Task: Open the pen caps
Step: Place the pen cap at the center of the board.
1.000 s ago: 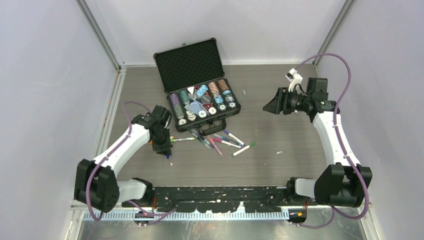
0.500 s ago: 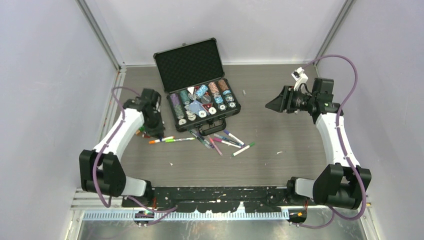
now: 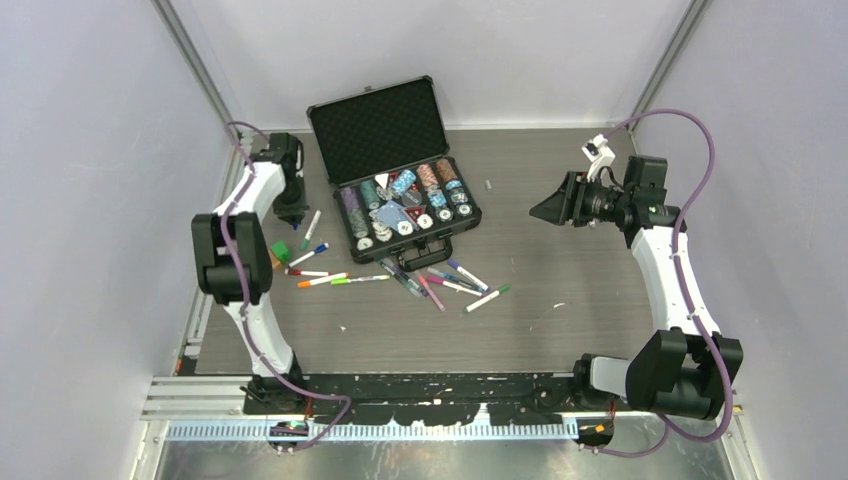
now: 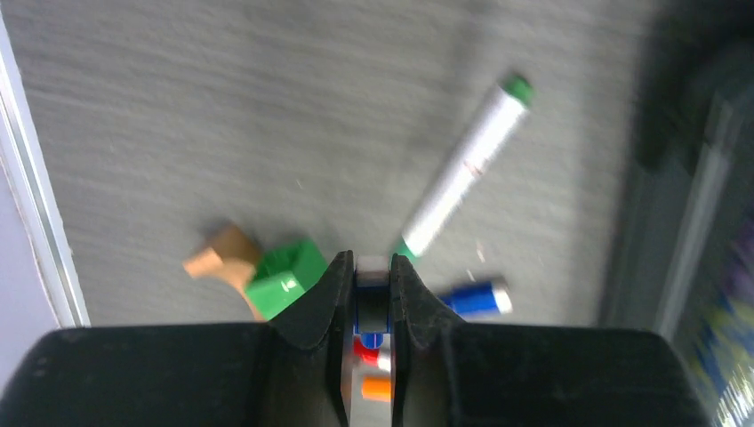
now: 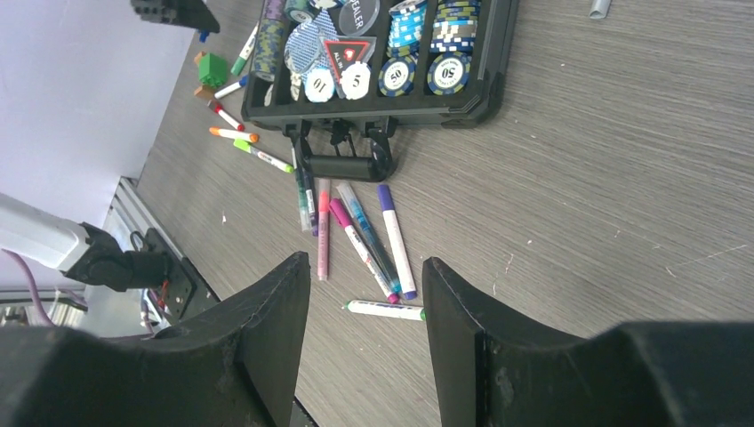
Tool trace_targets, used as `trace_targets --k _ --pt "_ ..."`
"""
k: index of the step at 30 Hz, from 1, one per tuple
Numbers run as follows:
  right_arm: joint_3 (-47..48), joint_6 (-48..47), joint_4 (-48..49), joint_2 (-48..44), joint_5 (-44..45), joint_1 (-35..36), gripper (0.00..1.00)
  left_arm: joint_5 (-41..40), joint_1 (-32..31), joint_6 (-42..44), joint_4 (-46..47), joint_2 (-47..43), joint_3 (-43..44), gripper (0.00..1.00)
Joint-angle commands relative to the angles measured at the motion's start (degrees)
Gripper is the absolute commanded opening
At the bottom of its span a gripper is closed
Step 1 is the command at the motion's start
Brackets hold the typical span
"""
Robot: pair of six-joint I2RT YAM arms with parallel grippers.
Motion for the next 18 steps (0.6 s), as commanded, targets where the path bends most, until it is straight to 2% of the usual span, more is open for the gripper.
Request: trace_targets --k 1,9,12,15,18 --pt "-0.17 -0.18 1.94 -1.27 -1.1 -0.64 0.55 -0.79 4.82 1.99 4.98 6.33 7.52 0.0" --pt "0.0 -0.71 1.61 -0.18 -1.1 -1.04 0.55 1.06 7.35 3.72 2.15 17.04 20.74 0.01" --pt "0.21 -1.25 0.94 0.37 -1.1 -1.19 0.54 3.57 7.35 2.51 0.59 17.65 23.12 0.0" --pt "0.95 -3.33 -0.74 1.41 -0.49 -1.3 0.55 13.28 7.17 -2.85 3.05 11.03 18.39 0.0" --pt "1.51 -4.65 -1.77 2.24 0.39 -1.36 0.54 26.15 5.14 -12.31 13.01 -0.73 6.38 0.0"
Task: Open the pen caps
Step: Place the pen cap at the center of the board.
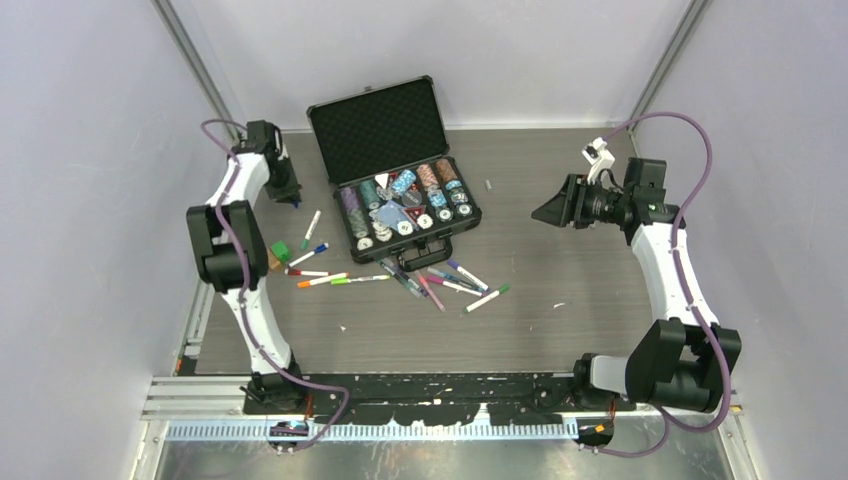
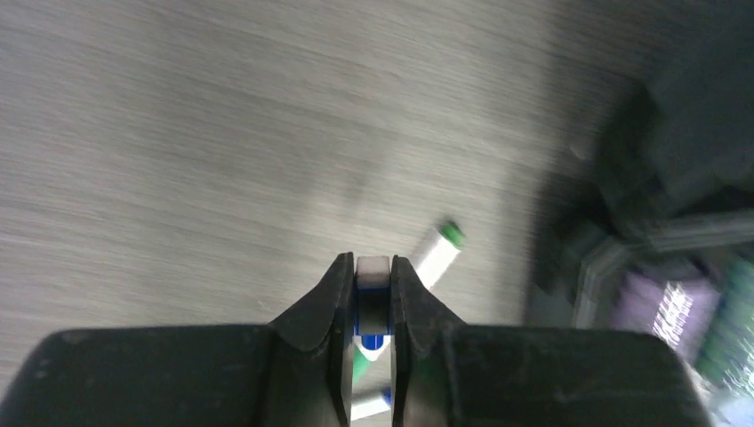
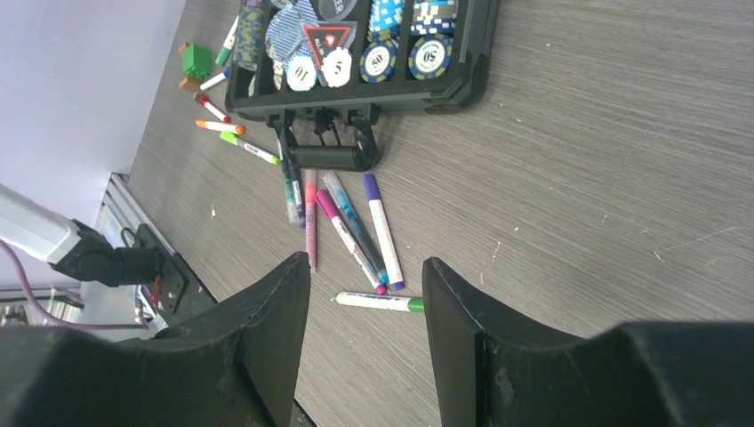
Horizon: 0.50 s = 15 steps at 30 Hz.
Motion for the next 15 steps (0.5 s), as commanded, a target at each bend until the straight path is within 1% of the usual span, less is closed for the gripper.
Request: trace_targets --k 1,2,3,4,6,8,10,12,15 --pt "1.91 -3.06 -1.06 0.96 0.8 -0.5 0.55 19.07 -3.66 -13.34 12.41 -18.4 -12.65 0.0" --pt "1.86 -3.2 -1.14 1.05 1.19 -0.47 0.55 21.1 -5.9 -15.7 14.02 -21.11 -14.66 0.0" --pt "1.83 -3.3 -1.11 1.07 1.72 -0.51 0.54 22.49 -10.75 -18.1 14.66 -22.99 -15.5 0.0" --pt "1.76 -3.45 -1.09 1.03 2.36 -0.67 0.54 23.08 -14.24 -19.22 15.06 -23.45 -15.07 0.0" --pt "1.74 -3.58 -1.01 0.91 3.61 -1.27 0.54 23.5 -21.08 -22.12 15.21 -22.44 -12.78 0.0" --pt "1.57 -3.18 -0.7 0.82 4.56 -2.4 0.54 22.43 -27.61 -25.17 16.48 -19.12 -9.41 0.0" --pt "1.2 -1.49 0.39 0.53 6.22 -4.33 0.54 18.78 -33.8 -26.83 13.87 -13.2 -2.62 0.0" --pt "0.8 -0.71 1.26 0.38 7.12 -6.49 0.54 14.74 -38.59 -27.91 9.26 -5.71 7.12 0.0" --pt "0.55 -0.66 1.51 -0.29 8.82 -8.15 0.54 10.02 -44.01 -28.86 2.74 6.04 23.89 0.0"
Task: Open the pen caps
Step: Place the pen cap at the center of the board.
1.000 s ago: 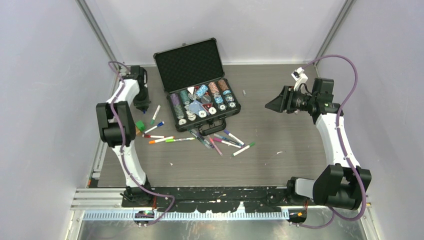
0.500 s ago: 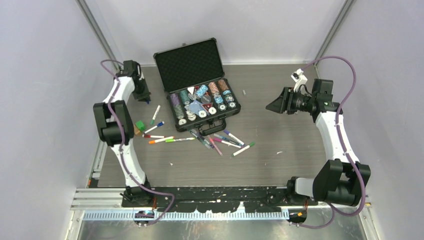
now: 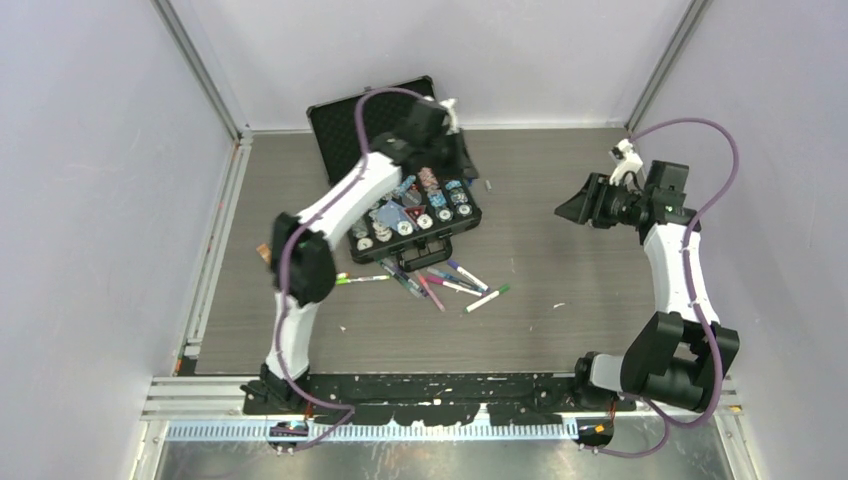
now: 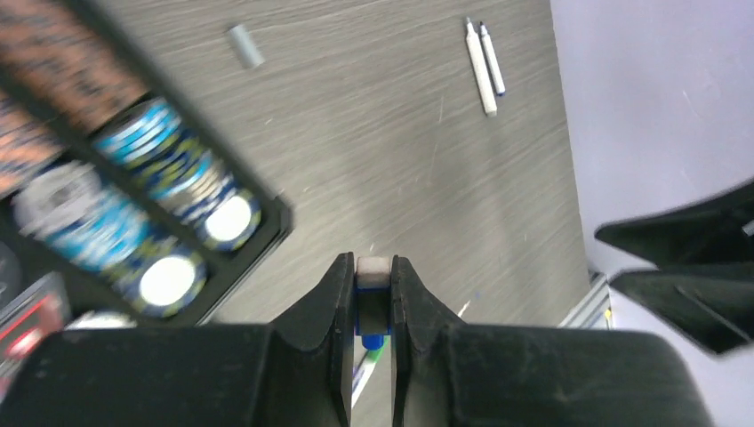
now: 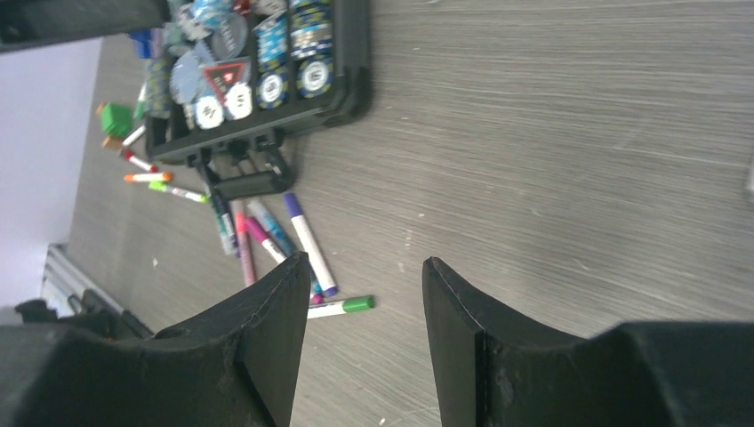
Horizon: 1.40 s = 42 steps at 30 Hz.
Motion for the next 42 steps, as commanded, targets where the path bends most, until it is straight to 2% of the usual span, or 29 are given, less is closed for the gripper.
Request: trace_targets --k 1,4,6,11,17,28,42 --pt "0.33 0.83 2.68 -1.86 3.39 -2.46 0.54 -7.6 -5.39 -4.15 -9.7 15.55 20.02 0.0" --pt "0.28 0.78 2.98 -1.84 3.16 -3.29 0.55 -11.35 -8.55 -3.43 -15.86 27.94 38.33 0.0" --pt "0.41 0.78 2.91 -1.61 3.02 -3.74 0.54 -10.49 -8.77 -5.15 -15.12 32.69 43.05 0.0" --pt "0.42 0.75 2.44 -1.57 3.02 -4.12 0.54 -10.19 -9.27 -8.18 -4.33 35.56 39.06 0.0" --pt "0.24 0.8 2.63 -1.43 2.84 -4.17 0.55 -9.25 -9.88 -11.69 2.39 40.97 40.81 0.0" --pt "0.24 0.8 2.63 -0.7 1.81 -4.16 0.55 -17.33 -9.79 -12.6 10.05 43.4 41.03 0.05" --pt "0.2 0.76 2.55 -0.41 1.51 -4.21 0.55 -21.92 -9.78 -13.01 14.97 45.78 41.58 0.09"
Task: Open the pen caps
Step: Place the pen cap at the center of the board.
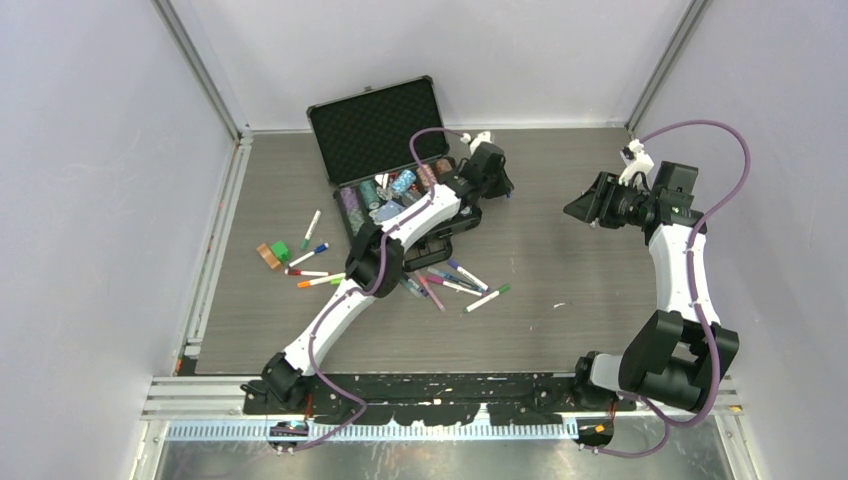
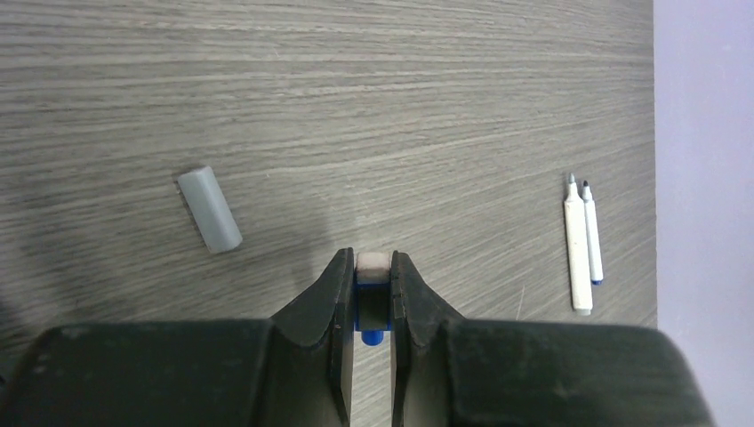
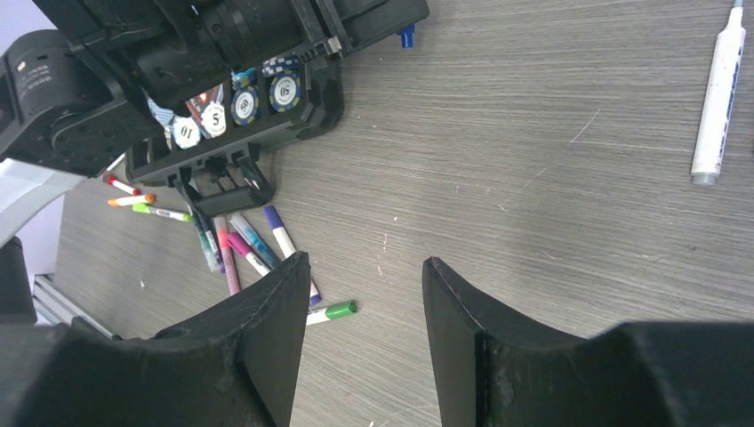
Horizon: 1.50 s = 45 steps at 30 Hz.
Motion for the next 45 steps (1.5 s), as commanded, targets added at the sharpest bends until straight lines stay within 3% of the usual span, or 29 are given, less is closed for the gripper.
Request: trace_targets --k 1,10,35,45 --pt "0.3 -0.03 1.86 -0.37 -1.15 -0.38 0.54 -3.92 0.09 -0.28 5.26 1.48 2.54 0.09" --pt "0.31 -0.03 1.93 -0.3 -1.58 -0.39 0.55 -8.92 0.25 0.96 6.12 2.23 3.42 0.15" --pt "0.31 1.55 1.89 -0.13 -2.77 -1.18 0.54 -10.37 0.72 0.91 5.86 1.26 3.32 0.29" --pt "-0.16 -0.79 1.32 -0.05 -7.77 -1.2 0.54 -10.05 0.71 6.6 7.26 -8.23 1.88 0.29"
